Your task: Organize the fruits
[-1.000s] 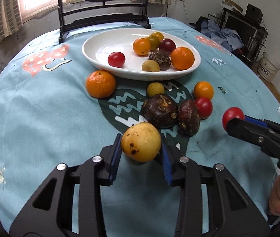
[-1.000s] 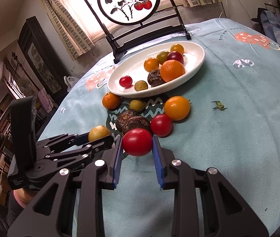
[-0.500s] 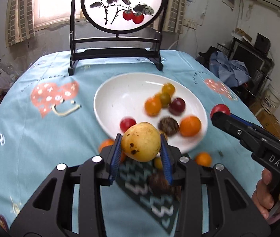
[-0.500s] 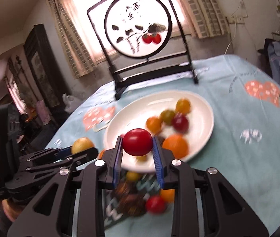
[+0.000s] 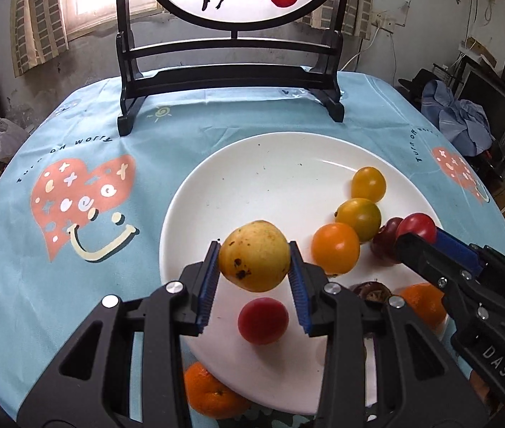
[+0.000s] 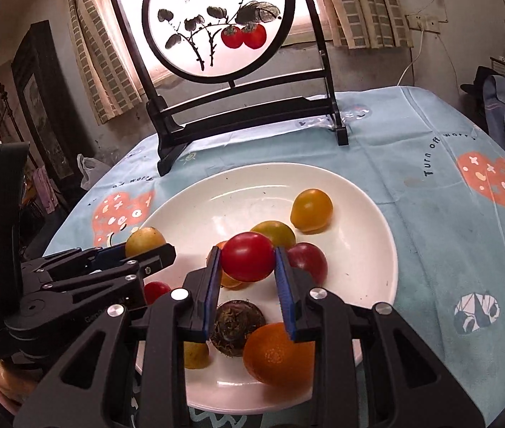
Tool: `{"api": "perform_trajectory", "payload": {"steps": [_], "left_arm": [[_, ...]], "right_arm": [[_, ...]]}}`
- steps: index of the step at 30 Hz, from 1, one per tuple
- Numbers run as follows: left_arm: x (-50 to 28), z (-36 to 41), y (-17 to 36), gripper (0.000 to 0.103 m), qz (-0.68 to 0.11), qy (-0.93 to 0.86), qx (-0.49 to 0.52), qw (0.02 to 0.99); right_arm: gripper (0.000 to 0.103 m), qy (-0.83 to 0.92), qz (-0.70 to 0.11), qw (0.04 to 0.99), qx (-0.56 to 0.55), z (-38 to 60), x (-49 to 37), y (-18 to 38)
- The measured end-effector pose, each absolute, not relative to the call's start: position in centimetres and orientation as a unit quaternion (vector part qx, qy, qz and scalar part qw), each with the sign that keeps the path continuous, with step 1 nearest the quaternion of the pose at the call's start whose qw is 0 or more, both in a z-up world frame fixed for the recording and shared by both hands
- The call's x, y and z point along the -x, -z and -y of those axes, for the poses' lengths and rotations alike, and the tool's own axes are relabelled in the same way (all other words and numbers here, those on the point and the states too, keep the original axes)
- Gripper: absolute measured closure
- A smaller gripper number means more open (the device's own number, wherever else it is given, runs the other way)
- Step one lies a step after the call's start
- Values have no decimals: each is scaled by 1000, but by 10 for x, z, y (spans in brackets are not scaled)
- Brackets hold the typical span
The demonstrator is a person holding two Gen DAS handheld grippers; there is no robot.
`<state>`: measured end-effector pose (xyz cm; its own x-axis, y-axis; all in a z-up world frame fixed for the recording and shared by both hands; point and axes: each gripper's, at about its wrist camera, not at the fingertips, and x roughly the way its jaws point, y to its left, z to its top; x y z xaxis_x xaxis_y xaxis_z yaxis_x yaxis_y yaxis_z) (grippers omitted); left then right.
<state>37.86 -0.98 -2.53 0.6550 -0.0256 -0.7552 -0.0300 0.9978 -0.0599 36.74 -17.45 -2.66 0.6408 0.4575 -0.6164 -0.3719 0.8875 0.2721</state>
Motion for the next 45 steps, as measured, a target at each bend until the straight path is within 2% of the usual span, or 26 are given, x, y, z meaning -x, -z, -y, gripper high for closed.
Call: {"api": "perform_trajectory", "payload": {"steps": [1, 2, 3, 7, 8, 9, 14, 20, 24, 33, 45], "left_arm": [[-379, 9, 26, 61, -416, -5, 33, 909], [-377, 9, 24, 45, -411, -11, 33, 911], [-373, 9, 20, 36, -398, -20, 30, 917], [-351, 9, -4, 22, -365, -24, 22, 931], [-344, 9, -9, 12, -360, -26, 22, 932], [-335, 8, -13, 9, -353, -30, 22, 935], [-285, 0, -17, 7, -339, -44, 39, 939], [-236, -16, 13, 6, -349, -64, 80, 931], [-225, -22, 24, 6, -373, -64, 108, 919], [-204, -9, 40, 6, -382, -64, 60, 920], [-202, -11, 39, 6, -382, -59, 71, 920]], "right_arm": [[71, -229, -355, 905, -59, 174, -367, 26], [68, -229, -352, 905, -61, 176, -366, 25], [64, -232, -349, 906, -64, 177, -363, 22], [64, -242, -328, 910, -72, 185, -347, 4], [64, -244, -323, 912, -74, 187, -341, 1], [64, -247, -321, 911, -76, 190, -335, -1], [64, -251, -327, 907, -79, 205, -302, 5], [64, -245, -377, 889, -94, 221, -269, 33], [64, -236, -385, 889, -78, 218, -259, 40], [64, -206, -408, 888, -50, 214, -263, 55], [63, -211, -429, 877, -47, 208, -271, 67]]}}
